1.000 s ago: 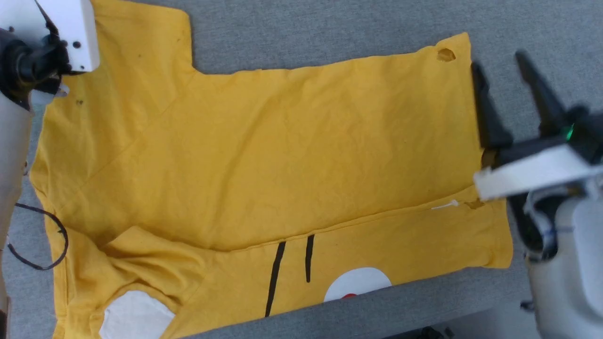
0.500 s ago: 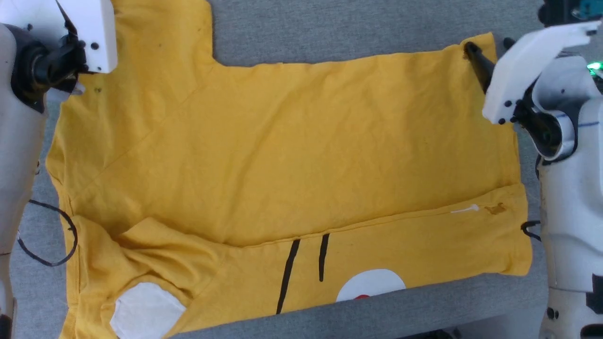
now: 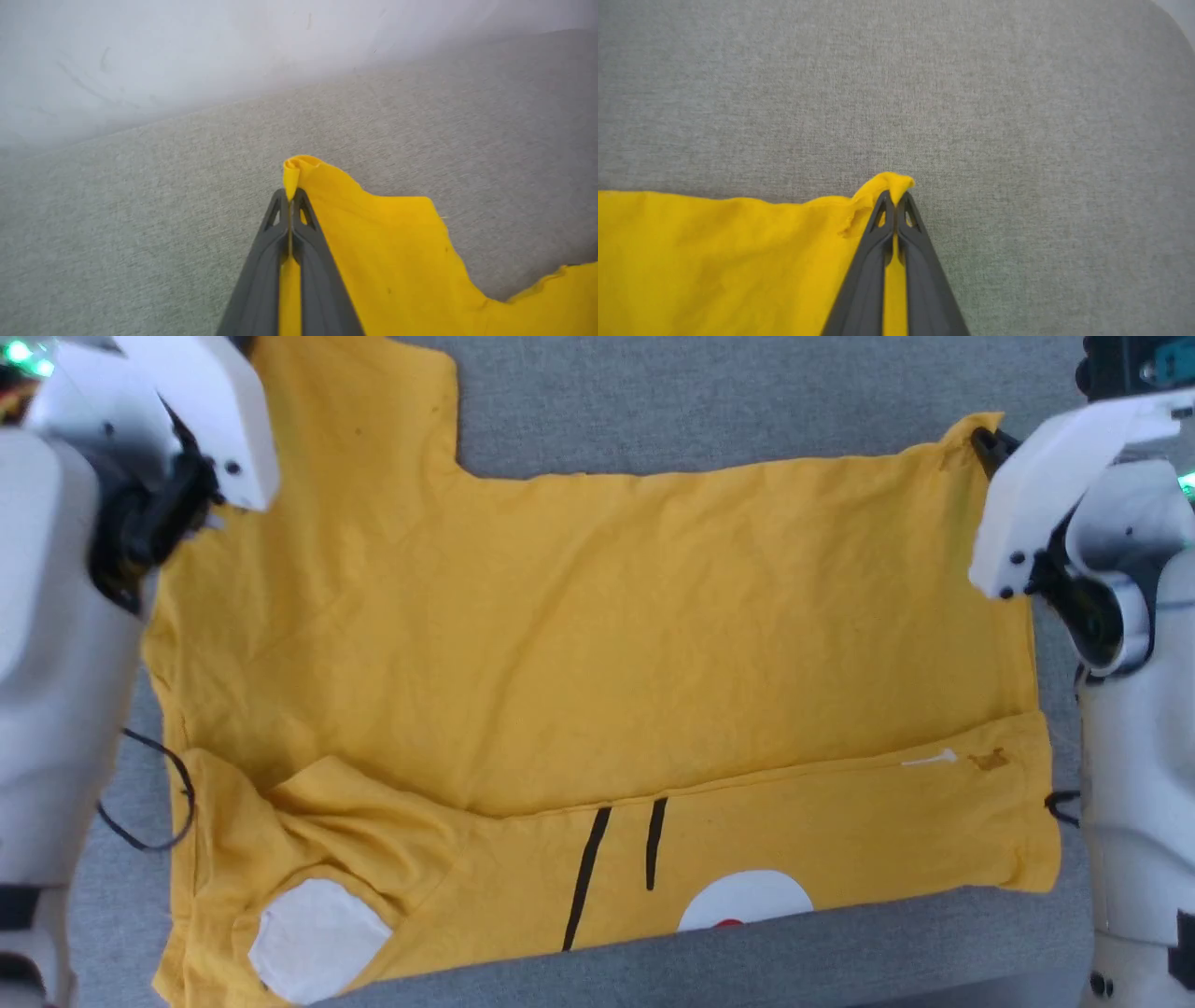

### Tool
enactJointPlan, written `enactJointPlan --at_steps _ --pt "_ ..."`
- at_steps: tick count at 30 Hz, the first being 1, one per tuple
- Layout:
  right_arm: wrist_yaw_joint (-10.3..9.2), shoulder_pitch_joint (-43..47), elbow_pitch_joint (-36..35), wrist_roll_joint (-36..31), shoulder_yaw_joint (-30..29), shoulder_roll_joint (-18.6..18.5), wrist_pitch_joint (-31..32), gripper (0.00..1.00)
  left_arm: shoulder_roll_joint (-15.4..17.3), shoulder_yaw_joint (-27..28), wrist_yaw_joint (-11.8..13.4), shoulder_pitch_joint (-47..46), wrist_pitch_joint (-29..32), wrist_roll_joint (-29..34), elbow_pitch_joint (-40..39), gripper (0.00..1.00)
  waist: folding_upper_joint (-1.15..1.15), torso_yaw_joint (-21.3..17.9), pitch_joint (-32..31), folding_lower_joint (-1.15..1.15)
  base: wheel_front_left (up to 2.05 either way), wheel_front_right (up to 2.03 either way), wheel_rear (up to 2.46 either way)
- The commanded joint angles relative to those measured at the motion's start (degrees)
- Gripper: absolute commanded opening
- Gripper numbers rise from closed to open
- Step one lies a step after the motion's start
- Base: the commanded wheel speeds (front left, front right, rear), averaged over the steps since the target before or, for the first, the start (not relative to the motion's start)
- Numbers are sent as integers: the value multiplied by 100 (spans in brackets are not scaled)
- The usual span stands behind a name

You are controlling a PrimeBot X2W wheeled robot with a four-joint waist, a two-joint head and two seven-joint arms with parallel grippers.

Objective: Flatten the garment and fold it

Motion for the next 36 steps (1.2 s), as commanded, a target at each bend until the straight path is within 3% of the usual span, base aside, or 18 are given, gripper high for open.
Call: enactJointPlan --at_steps 1,4,8,18,25,36 --pt "-11 255 -120 82 22 -58 -457 0 -86 97 -64 359 -651 35 -101 0 0 144 -331 -1 0 0 0" --pt "-11 627 -217 181 108 -207 -1131 0 -148 241 -85 891 -1534 -3 -295 0 0 278 -660 -1 0 0 0" --pt "-11 1228 -374 315 196 -394 -1947 0 -219 466 75 1774 -2398 -126 -668 0 0 494 -1143 -1 0 0 0" --pt "-11 2571 -633 518 76 -528 -3112 0 -165 763 413 4115 -3064 -648 -1797 0 0 917 -1986 -1 0 0 0" --pt "-11 3171 -547 470 -104 -637 -2977 0 -170 808 563 5192 -3035 -1000 -2196 0 0 1114 -2229 -1 0 0 0" --pt "-11 3664 -170 493 164 -1153 -1702 0 -419 336 238 6019 -2871 -1355 -1911 0 0 1270 -2223 -1 0 0 0"
